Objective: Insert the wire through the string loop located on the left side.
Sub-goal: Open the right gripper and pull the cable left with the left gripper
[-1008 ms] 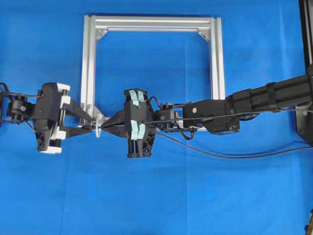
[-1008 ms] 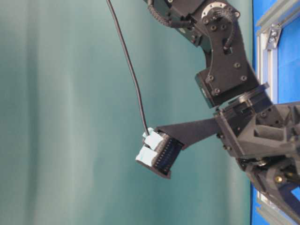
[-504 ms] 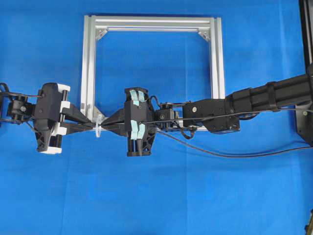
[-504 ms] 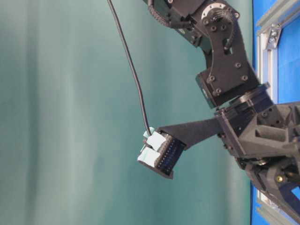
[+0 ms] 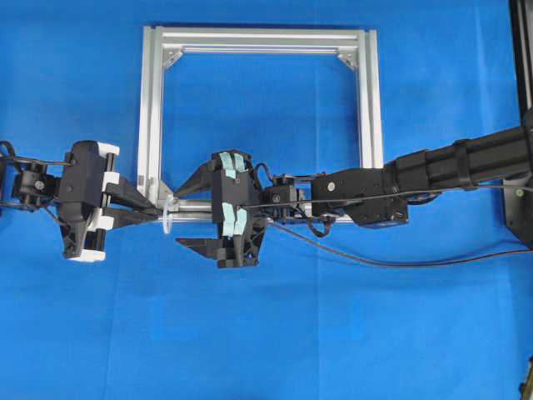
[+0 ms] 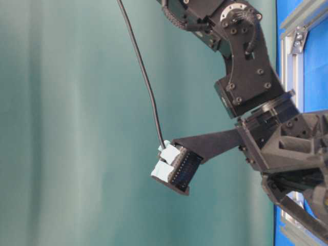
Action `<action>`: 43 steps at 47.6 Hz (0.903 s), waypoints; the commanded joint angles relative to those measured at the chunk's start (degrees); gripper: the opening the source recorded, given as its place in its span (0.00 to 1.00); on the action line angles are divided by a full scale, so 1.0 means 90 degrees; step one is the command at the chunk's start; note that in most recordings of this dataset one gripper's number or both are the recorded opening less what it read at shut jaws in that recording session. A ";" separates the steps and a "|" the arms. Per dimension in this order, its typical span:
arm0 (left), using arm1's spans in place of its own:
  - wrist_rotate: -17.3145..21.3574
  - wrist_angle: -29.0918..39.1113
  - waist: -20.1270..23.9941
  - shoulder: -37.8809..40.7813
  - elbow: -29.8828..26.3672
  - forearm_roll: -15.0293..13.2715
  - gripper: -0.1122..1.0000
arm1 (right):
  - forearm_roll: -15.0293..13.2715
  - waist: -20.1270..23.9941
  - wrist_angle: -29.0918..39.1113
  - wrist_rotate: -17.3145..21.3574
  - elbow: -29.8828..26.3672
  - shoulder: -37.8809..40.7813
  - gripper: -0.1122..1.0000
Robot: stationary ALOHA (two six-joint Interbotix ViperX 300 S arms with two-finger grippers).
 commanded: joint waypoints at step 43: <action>-0.0332 0.2803 -0.0059 -0.4756 0.1289 0.0010 0.16 | 0.0029 0.0000 -0.0039 0.0000 -0.0088 -0.0215 0.93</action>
